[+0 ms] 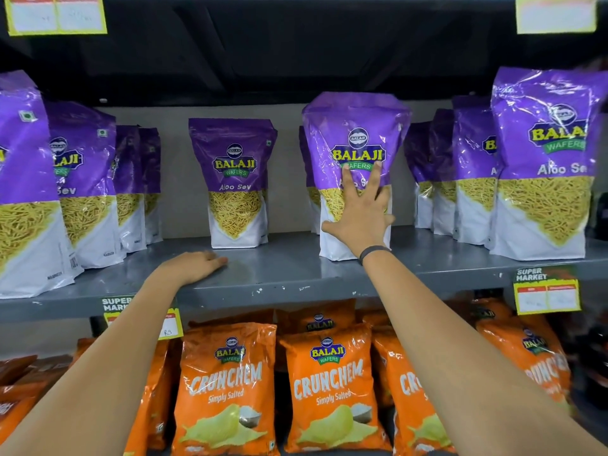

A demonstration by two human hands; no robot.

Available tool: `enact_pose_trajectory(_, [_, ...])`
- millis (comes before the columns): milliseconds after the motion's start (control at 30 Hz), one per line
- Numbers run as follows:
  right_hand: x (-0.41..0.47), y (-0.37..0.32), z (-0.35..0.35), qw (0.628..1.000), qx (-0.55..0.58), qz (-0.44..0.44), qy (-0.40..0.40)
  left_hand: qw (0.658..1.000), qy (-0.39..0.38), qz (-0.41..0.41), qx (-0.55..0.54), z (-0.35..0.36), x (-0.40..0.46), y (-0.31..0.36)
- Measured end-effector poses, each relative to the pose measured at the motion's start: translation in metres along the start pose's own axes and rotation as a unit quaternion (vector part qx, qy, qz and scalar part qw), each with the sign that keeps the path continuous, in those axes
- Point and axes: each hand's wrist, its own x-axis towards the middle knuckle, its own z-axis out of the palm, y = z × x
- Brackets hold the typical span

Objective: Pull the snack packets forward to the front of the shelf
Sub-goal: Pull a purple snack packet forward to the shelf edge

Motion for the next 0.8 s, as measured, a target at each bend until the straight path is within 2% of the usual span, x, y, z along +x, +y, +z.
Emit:
enact_pose_trajectory(367, [-0.022, -0.001, -0.018, 1.0, -0.007, -0.004, 0.028, 1.0, 0.006, 0.005, 0.002, 0.0, 0.0, -0.001])
enact_pose_trajectory(533, [-0.03, 0.006, -0.011, 0.997, 0.029, -0.007, 0.065, 1.0, 0.008, 0.005, -0.003, 0.0, 0.0, -0.001])
enact_pose_trajectory(700, [-0.036, 0.015, -0.002, 0.993, 0.097, 0.031, 0.056, 1.0, 0.008, 0.002, -0.004, 0.0, 0.0, -0.001])
enact_pose_trajectory(800, [-0.038, 0.016, -0.003, 0.993, 0.099, 0.028, 0.063, 1.0, 0.009, 0.0, -0.004, 0.0, 0.0, 0.001])
